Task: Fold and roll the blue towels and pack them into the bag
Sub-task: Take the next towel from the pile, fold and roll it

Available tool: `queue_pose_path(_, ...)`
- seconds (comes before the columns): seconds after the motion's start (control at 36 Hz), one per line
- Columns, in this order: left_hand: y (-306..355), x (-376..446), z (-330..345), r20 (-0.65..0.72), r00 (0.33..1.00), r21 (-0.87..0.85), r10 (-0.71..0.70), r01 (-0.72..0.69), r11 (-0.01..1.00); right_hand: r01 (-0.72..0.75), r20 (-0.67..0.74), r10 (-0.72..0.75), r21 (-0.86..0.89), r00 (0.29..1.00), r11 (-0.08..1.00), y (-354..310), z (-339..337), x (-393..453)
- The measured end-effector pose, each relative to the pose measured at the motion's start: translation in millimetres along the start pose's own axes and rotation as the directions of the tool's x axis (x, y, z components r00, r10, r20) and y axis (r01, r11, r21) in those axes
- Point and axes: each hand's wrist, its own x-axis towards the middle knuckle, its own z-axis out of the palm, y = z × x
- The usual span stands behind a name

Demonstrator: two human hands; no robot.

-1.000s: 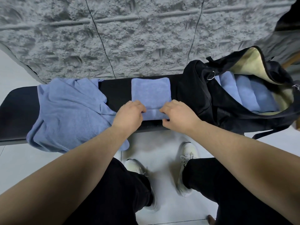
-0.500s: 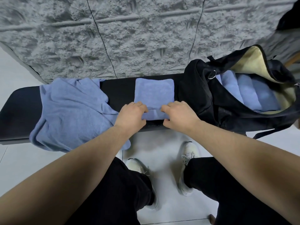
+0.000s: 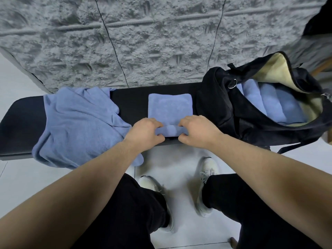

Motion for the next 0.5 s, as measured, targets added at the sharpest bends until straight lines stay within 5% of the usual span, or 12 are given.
queue_pose_path(0.5,-14,9,12,0.039,0.984,-0.373,-0.174,0.176,0.911,-0.156,0.004,0.157,0.14,0.988,0.978,-1,5,3)
